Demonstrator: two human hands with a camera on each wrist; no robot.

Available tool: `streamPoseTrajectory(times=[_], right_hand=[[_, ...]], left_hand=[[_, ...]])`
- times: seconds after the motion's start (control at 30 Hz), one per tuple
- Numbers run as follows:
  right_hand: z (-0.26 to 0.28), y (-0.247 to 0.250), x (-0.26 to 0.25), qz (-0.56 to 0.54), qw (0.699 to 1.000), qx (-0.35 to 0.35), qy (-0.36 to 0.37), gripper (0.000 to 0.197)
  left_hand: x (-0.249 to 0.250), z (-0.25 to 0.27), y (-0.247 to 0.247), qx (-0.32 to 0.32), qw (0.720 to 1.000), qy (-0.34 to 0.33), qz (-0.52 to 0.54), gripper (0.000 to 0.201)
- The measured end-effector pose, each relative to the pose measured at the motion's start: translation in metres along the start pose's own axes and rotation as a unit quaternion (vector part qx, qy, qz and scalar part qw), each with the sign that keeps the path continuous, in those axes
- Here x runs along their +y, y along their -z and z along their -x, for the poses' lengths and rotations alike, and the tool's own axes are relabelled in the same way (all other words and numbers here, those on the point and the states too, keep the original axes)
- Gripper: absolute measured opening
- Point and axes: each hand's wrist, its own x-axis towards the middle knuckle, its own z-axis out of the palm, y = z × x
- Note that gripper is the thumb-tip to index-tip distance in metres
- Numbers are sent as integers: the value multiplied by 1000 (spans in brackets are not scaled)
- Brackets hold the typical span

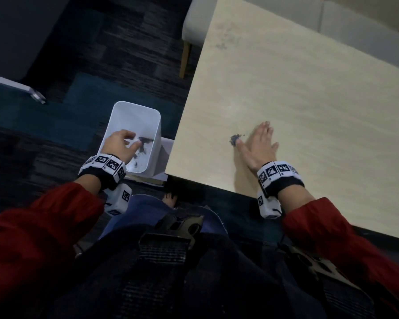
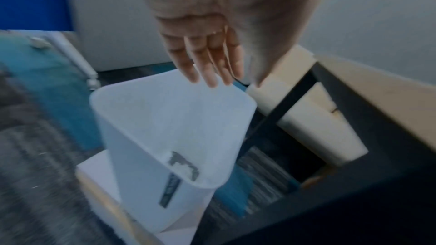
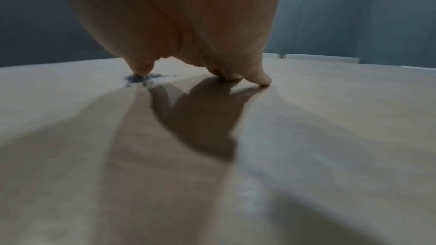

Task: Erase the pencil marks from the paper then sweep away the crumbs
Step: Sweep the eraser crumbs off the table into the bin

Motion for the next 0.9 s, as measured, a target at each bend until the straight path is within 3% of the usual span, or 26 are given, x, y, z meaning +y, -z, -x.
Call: streamPoseTrajectory(times=[0.2,0.33,0.43,0.57,0.73,0.83,0.9], right_hand=[[5,-25,-38,9,998,-10,57,78],[4,-6,-24,-106,991,15,84,73],[2,-1,-7,-95,993,40,52,75],[7,-16,-15,-43,997,16,58,79],[12,-16,-24,-83,989,8,126,74],[5,-1,-9,-85,992,64,73,74],[3,3,2,-69,996,50,29,76]], left_hand=[[-51,2,-5,35,973,194,-119,71],[-56,-1,-14,-40,944,294,-147,83],[-55,-5,-14,-131,942,270,-153,63],[-59,-3,-10,-237,927,106,-272,36],[-51,-3,-8,-256,920,65,-291,33],[-51,-9,-4,-268,913,96,-291,28],[-52,-15,0,-267,921,127,-256,22]])
